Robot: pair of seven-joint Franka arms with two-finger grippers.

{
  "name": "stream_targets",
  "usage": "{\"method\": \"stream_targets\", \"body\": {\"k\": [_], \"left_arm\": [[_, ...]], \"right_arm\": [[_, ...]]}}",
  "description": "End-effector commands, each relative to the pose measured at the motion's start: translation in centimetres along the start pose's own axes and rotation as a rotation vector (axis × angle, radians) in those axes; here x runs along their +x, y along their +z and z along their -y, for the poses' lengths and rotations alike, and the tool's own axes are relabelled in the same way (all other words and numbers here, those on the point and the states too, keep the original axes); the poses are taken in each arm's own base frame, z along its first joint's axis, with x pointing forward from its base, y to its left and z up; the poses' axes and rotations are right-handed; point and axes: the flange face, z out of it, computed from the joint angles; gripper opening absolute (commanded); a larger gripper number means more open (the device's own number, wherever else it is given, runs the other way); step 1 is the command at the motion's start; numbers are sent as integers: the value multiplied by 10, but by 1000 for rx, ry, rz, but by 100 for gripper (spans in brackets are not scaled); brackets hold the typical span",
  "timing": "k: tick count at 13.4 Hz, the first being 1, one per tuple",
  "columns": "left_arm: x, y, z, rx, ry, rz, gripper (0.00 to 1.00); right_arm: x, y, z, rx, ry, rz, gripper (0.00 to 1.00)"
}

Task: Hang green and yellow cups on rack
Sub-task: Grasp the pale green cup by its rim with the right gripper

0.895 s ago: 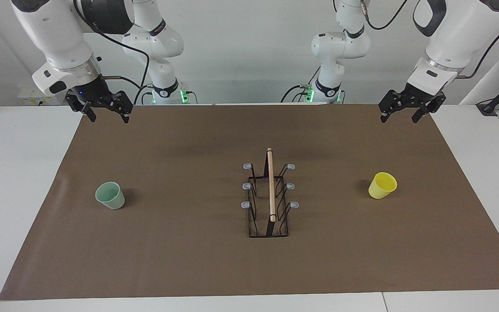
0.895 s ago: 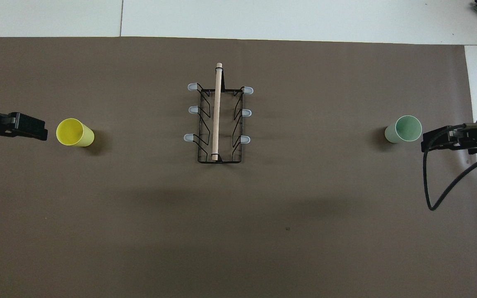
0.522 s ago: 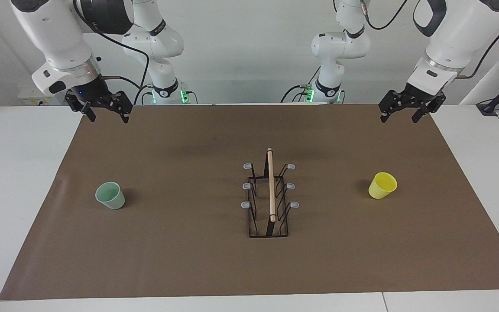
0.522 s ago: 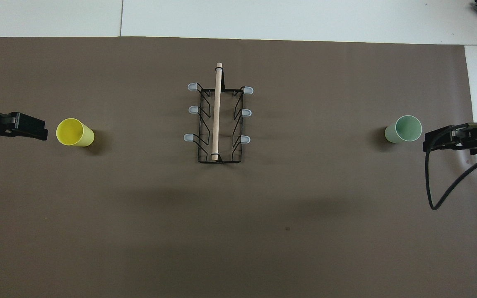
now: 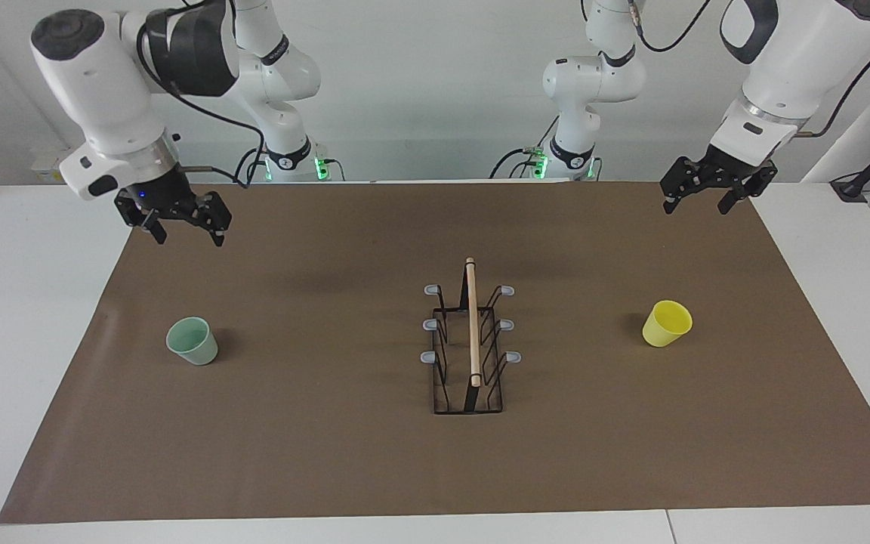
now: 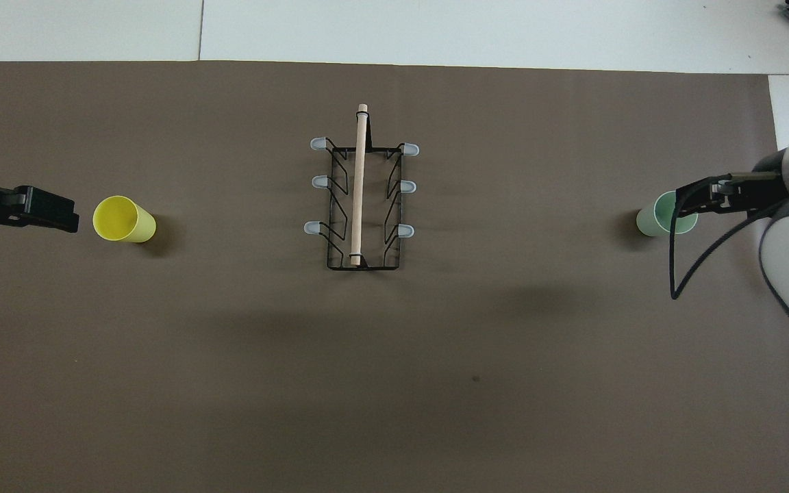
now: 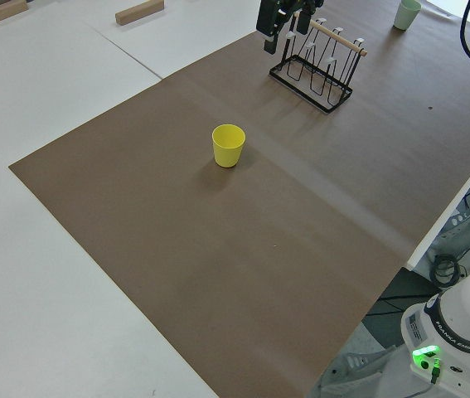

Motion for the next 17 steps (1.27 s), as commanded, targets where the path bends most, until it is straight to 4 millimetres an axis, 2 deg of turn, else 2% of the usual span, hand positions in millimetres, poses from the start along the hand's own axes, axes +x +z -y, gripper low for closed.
{"method": "stream_targets", "body": {"k": [1,3,4,5,6,7,8,10,11,15,17], "left_arm": [[-9,-1,1,12,-10,8,100],[-9,-1,1,12,-10,8,100],[-9,-1,1,12,-12,8,100],[-9,-1,1,12,-10,8,100],[-9,-1,1,12,-12,8,100],[-9,-1,1,12,-12,8,100],[-9,-1,1,12,-12,8,100],[-9,-1,1,12,-10,8,100],[-9,-1,2,11,-12,8,100],[-9,-1,1,12,-10,8,100],[-9,-1,1,12,-10,8,100]], "right_arm": [[74,51,5,-47,-26,23,100],[102,84,9,-58,-115,39,100],[107,104,12,-79,-183,59,100],[111,129,21,-120,-248,96,100],[111,150,40,-176,-320,134,100],[111,168,56,-234,-413,169,100],[110,176,63,-301,-495,195,100],[98,198,89,-436,-701,300,100],[90,213,94,-486,-789,349,100],[57,250,91,-675,-1288,539,100],[37,263,94,-715,-1378,579,100]]}}
